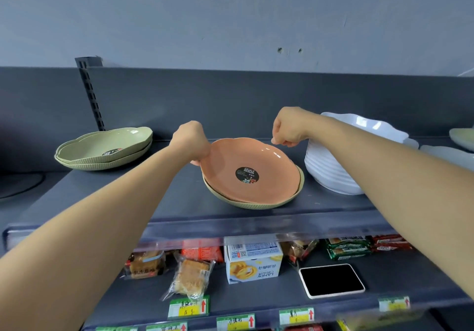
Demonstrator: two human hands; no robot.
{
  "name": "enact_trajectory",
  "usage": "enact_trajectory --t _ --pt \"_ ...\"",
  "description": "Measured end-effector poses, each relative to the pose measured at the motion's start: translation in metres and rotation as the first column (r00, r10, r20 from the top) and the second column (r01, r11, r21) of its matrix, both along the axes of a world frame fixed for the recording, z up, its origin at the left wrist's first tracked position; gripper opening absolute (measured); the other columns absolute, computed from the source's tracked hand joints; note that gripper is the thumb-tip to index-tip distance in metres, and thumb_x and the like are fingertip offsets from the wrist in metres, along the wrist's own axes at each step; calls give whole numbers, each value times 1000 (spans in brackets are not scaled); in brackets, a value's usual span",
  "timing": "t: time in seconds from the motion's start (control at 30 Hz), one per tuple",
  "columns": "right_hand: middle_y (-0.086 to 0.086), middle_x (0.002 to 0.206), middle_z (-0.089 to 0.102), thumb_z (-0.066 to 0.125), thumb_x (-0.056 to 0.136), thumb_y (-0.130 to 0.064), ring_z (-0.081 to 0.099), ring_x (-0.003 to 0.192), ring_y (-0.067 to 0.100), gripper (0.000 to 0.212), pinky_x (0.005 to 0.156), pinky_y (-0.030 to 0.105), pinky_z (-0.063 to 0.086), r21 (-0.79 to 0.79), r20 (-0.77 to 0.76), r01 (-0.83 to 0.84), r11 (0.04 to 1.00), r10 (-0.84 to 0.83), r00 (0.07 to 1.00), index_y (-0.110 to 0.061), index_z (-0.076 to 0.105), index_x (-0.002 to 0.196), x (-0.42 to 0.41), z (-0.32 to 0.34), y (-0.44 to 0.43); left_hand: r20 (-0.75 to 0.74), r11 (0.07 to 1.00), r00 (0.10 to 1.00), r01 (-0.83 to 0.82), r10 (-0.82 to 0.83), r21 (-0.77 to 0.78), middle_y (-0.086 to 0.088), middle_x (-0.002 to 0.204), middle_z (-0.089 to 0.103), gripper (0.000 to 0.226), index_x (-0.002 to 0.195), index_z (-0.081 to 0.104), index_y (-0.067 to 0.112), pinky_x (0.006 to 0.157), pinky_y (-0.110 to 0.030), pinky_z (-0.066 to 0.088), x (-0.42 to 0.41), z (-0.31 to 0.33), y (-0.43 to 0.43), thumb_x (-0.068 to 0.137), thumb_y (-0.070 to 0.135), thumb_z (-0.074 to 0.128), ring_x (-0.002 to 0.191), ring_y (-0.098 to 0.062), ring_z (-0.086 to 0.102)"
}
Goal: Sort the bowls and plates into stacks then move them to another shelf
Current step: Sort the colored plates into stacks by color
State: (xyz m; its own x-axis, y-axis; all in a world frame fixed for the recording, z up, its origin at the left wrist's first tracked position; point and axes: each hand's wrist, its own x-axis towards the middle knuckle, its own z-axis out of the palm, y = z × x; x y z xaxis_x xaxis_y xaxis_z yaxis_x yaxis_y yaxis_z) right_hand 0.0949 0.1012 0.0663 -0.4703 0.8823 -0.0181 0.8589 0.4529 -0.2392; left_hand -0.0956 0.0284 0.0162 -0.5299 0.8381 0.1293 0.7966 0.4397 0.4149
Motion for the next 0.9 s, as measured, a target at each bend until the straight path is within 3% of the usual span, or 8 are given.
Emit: enact_trajectory --t 0.1,0.17,0.23,0.4,0.57,0.73,0.8,0.9 --pt "16 86 63 54 91 -17 49 75 20 27 85 32 52 54 -42 -7 999 10 999 5 68 98 3 7 2 32 1000 999 -21 21 8 5 19 35 31 44 32 13 27 -5 23 -3 9 -5 71 0 43 14 -9 29" --pt "18 93 68 58 90 -17 52 76 21 29 88 36 53 104 -83 -21 994 30 996 8 68 103 7 14 8 66 997 996 -67 64 43 5 17 36 30 46 35 12 24 -4 22 -5 19 -9 73 0 42 10 -9 29" --pt "17 95 69 62 88 -18 53 76 22 30 80 35 53 160 -152 -8 987 33 988 8 68 103 12 21 13 136 982 985 -129 110 137 -1 27 46 30 48 36 11 27 -10 30 -8 29 -12 75 -1 44 20 -15 40" --pt "23 105 69 61 89 -19 63 83 32 30 86 43 52 277 -343 84 957 17 939 7 67 101 38 39 26 208 918 958 -255 198 302 -14 68 61 27 59 41 7 62 -32 53 1 56 -14 80 3 57 62 -29 60" --pt "23 102 69 58 90 -21 64 98 36 32 87 40 52 295 -440 201 934 -54 896 9 66 100 94 53 43 296 881 941 -276 165 384 -22 86 71 25 61 40 7 74 -37 55 40 78 -3 80 -2 53 87 -35 72" --pt "27 90 65 51 93 -22 55 76 25 33 90 42 52 248 -485 336 908 -184 855 8 61 88 167 56 56 303 876 950 -207 73 436 -20 89 70 27 61 38 10 68 -35 56 93 96 24 82 -3 51 77 -33 70" --pt "28 102 68 51 93 -23 56 77 25 39 92 45 52 226 -483 365 903 -221 847 14 62 102 193 54 60 313 877 949 -172 26 449 -23 95 71 26 62 39 9 73 -40 57 116 98 35 81 -4 50 86 -38 72" --pt "25 106 68 53 94 -26 65 94 34 39 93 45 51 196 -457 398 896 -276 845 9 63 107 224 50 62 330 882 944 -136 -24 451 -24 95 71 25 61 39 9 66 -37 54 143 99 50 82 -2 47 85 -37 71"
